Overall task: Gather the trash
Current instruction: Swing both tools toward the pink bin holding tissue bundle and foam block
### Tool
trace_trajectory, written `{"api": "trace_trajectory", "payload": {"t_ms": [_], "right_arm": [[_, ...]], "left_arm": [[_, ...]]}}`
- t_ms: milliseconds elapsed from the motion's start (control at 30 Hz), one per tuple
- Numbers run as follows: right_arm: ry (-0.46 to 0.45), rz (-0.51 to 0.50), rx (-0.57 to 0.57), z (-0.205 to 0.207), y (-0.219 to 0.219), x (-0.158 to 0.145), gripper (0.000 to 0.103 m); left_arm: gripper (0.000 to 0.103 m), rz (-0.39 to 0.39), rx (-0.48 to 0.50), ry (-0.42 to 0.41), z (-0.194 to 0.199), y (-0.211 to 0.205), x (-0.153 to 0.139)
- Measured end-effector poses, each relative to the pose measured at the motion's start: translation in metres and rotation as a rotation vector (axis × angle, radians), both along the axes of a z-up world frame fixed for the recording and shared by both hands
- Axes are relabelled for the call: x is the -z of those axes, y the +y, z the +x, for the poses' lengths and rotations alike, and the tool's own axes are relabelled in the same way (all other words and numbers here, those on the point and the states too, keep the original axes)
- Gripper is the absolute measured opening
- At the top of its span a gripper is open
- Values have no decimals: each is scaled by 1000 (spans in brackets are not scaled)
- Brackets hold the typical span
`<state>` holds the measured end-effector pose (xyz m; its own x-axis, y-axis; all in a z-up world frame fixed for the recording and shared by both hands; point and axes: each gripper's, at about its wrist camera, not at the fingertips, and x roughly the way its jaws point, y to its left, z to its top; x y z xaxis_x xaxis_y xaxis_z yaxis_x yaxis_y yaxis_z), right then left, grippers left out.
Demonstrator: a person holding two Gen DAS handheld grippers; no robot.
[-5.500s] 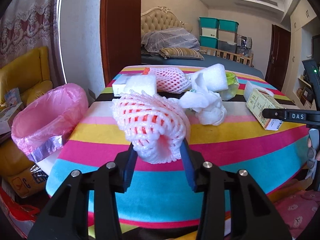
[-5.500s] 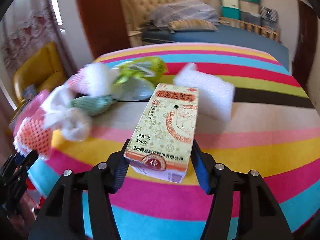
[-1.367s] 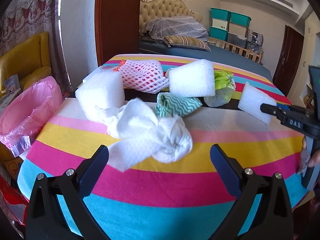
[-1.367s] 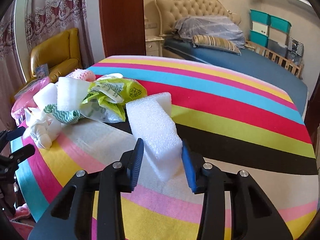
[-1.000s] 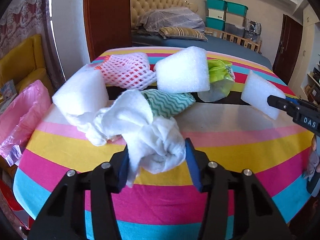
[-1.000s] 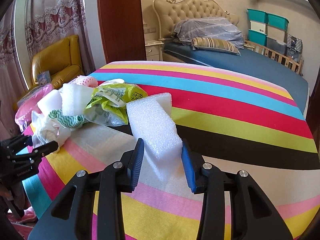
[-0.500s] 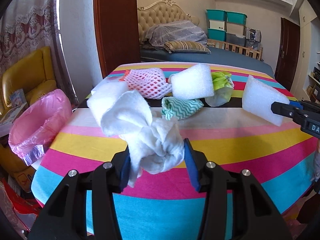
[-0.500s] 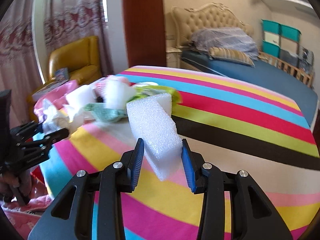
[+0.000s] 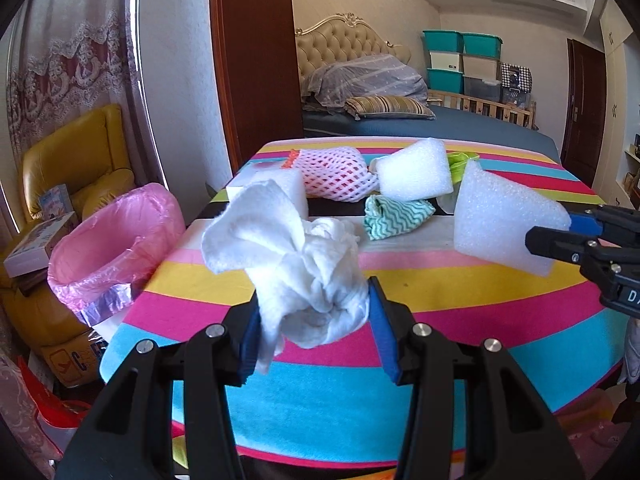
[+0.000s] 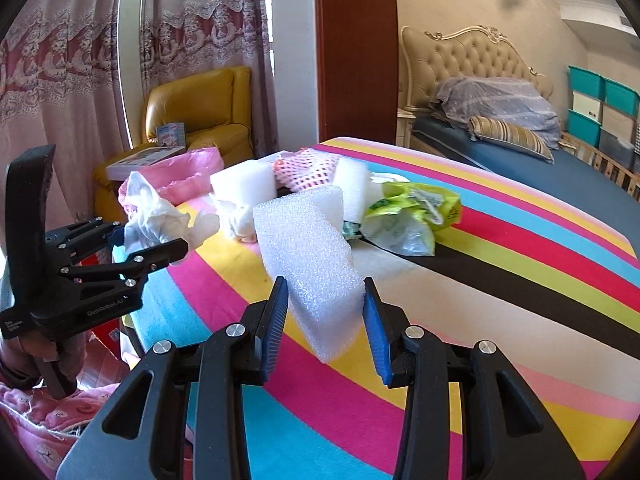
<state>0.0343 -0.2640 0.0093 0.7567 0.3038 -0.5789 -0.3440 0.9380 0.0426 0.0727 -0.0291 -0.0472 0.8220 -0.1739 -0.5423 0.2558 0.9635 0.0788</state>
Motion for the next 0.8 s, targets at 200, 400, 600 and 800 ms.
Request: {"api": "trace_trajectory", "payload": {"t_ms": [200, 400, 600, 800], "right_arm": [[-7, 0, -23, -3, 20, 0, 39], [-23, -12, -78, -2, 45, -5, 39], [-29, -32, -139, 5, 75, -10, 39], [-26, -38, -194, 21, 108, -14, 39]], "left_arm": [[46, -22, -14, -15, -12, 20, -6], [47, -30, -48, -24, -23, 47, -10], [47, -39, -97, -38, -35, 77, -14], [47, -45, -156, -51, -36, 104, -20]]}}
